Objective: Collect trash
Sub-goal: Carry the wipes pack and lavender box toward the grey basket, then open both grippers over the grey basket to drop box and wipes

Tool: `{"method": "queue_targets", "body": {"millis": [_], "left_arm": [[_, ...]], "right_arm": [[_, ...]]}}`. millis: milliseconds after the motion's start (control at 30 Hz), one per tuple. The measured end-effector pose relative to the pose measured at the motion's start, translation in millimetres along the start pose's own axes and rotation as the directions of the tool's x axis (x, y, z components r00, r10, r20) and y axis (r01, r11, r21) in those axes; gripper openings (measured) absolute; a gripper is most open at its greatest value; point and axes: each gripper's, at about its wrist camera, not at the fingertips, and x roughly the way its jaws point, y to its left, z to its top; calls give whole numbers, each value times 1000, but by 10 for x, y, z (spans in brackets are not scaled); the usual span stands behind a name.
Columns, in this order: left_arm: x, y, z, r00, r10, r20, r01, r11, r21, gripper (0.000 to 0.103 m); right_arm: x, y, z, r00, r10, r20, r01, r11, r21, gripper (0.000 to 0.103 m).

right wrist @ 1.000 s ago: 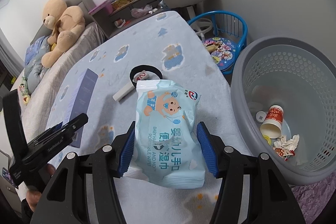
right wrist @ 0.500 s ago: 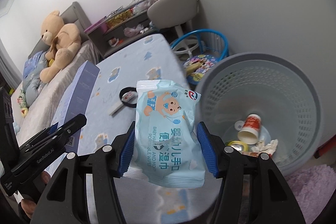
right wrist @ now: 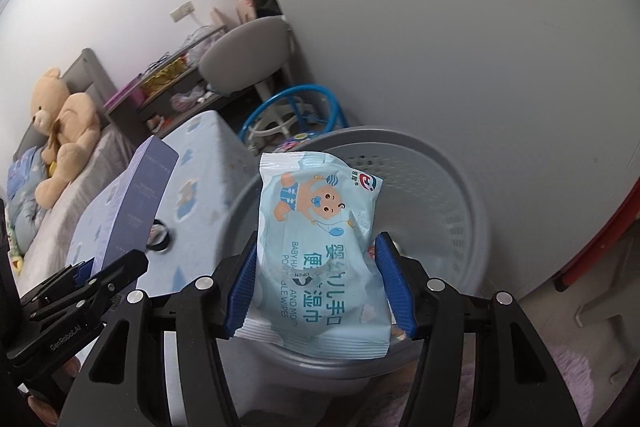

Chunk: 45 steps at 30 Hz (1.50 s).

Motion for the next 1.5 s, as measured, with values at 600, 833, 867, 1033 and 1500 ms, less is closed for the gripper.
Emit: {"method": "queue_targets", "body": {"millis": [600, 833, 867, 1033, 1500], "left_arm": [[533, -491, 151, 996, -21, -87, 27, 998, 64, 44], [490, -535, 167, 998, -7, -57, 11, 997, 72, 58], [482, -533, 169, 999, -2, -54, 6, 997, 71, 58], [479, -479, 187, 998, 18, -53, -15, 998, 54, 58], [403, -406, 163, 998, 54, -40, -53, 998, 26, 59]], "right_arm": [[410, -378, 127, 999, 24, -46, -22, 999, 37, 57], [357, -439, 118, 999, 33, -19, -32, 998, 49, 74], [349, -438, 118, 999, 30, -16, -30, 998, 48, 75], [363, -416, 114, 999, 25, -21, -24, 999, 42, 75], [337, -406, 85, 999, 27, -21, -26, 999, 32, 75]]}}
